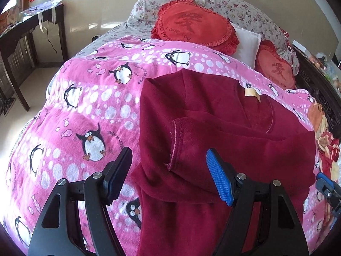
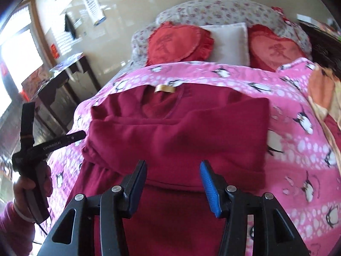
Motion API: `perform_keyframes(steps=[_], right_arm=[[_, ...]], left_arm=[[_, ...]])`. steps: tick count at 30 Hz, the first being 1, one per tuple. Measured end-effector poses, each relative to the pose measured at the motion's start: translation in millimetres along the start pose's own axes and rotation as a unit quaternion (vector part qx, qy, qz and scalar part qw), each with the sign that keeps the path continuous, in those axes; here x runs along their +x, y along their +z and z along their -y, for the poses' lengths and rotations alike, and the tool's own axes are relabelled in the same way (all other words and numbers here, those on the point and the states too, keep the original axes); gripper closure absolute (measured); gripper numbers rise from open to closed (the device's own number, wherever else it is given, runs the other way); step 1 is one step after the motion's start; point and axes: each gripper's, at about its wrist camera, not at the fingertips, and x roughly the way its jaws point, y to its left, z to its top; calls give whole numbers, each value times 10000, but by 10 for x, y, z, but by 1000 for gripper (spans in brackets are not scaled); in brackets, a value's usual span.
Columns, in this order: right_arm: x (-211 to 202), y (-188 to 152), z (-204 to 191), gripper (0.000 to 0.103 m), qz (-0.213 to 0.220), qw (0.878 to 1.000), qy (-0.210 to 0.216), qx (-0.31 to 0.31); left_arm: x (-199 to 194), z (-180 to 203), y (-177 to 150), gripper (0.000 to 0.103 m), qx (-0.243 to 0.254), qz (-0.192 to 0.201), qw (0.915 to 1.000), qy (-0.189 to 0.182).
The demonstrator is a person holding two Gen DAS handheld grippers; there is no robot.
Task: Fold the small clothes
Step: 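Close the left gripper on the sweatshirt side edge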
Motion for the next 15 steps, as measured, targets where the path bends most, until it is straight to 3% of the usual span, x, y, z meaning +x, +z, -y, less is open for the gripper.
perform_keyframes(steps=[2,3,4,6,8,15], right_arm=[[-47,-25,157,53,38,9998,-125,169],[-68,-39,230,53,54,9995,-190,246],[-85,-51,307,53,80,9990,-273,339],[-106,-67,451,53,136,9976,-412,539],[-142,-61,597,53,211,9955,-521,765],[-160,27,710,53,290,9937,-642,868]], left_arm=[[146,62,36,31,109,-137,9998,14],[205,89,48,38,157,-201,9997,7],[259,123,59,54,214,-270,9994,-47],[334,190,77,75,331,-410,9986,-106],[304,254,111,87,475,-347,9983,-22],[-85,116,357,90,290,153,9994,-94]])
